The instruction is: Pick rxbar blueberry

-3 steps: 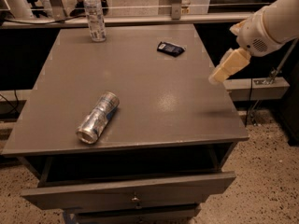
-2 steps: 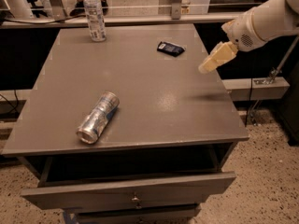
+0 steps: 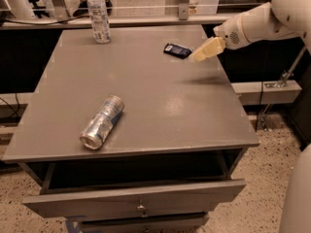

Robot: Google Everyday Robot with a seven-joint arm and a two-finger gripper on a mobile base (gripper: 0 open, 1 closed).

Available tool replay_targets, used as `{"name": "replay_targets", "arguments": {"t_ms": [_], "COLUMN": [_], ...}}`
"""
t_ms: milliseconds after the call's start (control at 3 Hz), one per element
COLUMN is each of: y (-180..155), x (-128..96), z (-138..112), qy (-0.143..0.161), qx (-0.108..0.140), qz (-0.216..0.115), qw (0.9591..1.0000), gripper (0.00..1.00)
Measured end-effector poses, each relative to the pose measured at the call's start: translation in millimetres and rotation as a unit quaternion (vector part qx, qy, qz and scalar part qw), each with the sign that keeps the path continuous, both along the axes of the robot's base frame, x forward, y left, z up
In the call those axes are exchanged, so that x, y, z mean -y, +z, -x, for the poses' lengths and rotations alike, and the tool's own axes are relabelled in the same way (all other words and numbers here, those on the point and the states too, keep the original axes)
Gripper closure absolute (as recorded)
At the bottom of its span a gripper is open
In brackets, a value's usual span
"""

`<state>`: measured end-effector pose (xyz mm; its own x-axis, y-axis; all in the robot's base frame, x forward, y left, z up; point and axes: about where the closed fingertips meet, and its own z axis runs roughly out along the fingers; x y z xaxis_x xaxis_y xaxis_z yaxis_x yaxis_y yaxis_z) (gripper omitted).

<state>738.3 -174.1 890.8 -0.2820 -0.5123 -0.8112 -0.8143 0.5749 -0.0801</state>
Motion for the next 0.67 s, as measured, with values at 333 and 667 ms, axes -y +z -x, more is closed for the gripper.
{"name": "replay_targets", "arguments": {"t_ms": [333, 667], "y": [-11, -23], "x": [-17, -35], "z": [-27, -44], "qy": [0.003, 0.016], "qx": [-0.010, -0.013], "qz": [-0.024, -0.030], "qw": [0.9997, 0.9994], "gripper": [0.00, 0.00]}}
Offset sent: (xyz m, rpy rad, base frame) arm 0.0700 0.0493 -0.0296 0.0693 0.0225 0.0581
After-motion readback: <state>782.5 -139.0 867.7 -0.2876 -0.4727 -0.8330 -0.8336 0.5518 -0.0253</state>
